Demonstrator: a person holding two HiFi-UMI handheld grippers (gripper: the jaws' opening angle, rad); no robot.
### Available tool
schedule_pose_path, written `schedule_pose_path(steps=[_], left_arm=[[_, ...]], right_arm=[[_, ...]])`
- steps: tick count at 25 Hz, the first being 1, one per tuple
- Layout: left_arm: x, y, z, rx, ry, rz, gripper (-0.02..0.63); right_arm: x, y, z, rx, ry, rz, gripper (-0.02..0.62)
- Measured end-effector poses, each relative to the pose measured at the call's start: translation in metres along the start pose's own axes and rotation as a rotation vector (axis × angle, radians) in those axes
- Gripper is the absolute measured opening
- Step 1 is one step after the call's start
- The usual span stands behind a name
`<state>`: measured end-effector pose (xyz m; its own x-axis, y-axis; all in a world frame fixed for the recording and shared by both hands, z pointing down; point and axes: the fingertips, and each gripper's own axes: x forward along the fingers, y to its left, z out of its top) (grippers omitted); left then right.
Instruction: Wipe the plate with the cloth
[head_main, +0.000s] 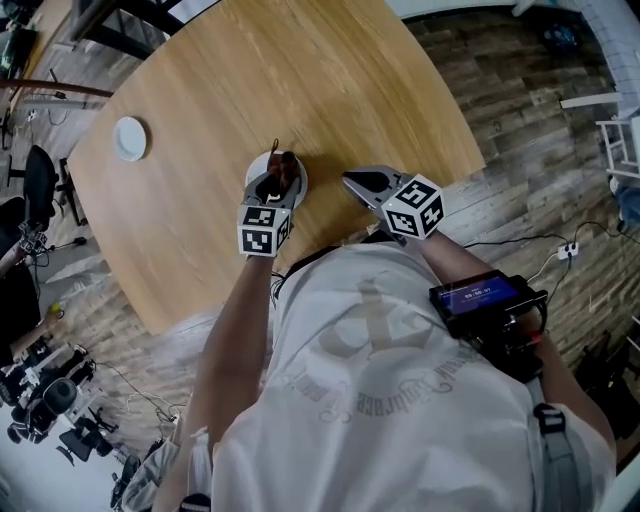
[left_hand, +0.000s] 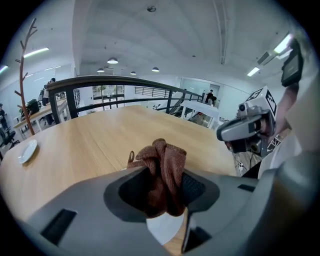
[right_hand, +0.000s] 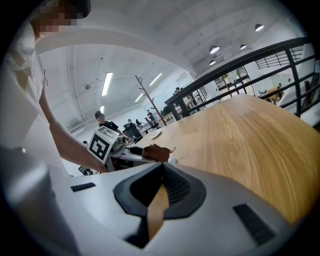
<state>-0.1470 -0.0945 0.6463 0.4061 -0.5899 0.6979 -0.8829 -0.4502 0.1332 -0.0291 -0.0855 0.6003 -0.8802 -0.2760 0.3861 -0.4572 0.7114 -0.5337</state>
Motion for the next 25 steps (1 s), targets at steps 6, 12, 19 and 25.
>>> schedule_pose_path(steps=[6, 12, 19, 25], left_arm=[[0.001, -0.029, -0.007, 0.023, 0.023, -0.084, 0.169], [-0.017, -0.038, -0.031, 0.013, 0.061, -0.076, 0.169], [-0.035, -0.018, -0.048, -0.014, 0.067, -0.006, 0.169], [-0.036, 0.025, -0.041, -0.040, 0.046, 0.079, 0.169]], right_arm=[[0.000, 0.001, -0.001, -0.001, 0.005, 0.007, 0.014], [0.003, 0.007, -0.005, -0.008, 0.013, 0.035, 0.014], [0.007, 0.014, -0.007, -0.022, 0.035, 0.059, 0.014], [0.004, 0.011, -0.004, -0.021, 0.041, 0.041, 0.014]])
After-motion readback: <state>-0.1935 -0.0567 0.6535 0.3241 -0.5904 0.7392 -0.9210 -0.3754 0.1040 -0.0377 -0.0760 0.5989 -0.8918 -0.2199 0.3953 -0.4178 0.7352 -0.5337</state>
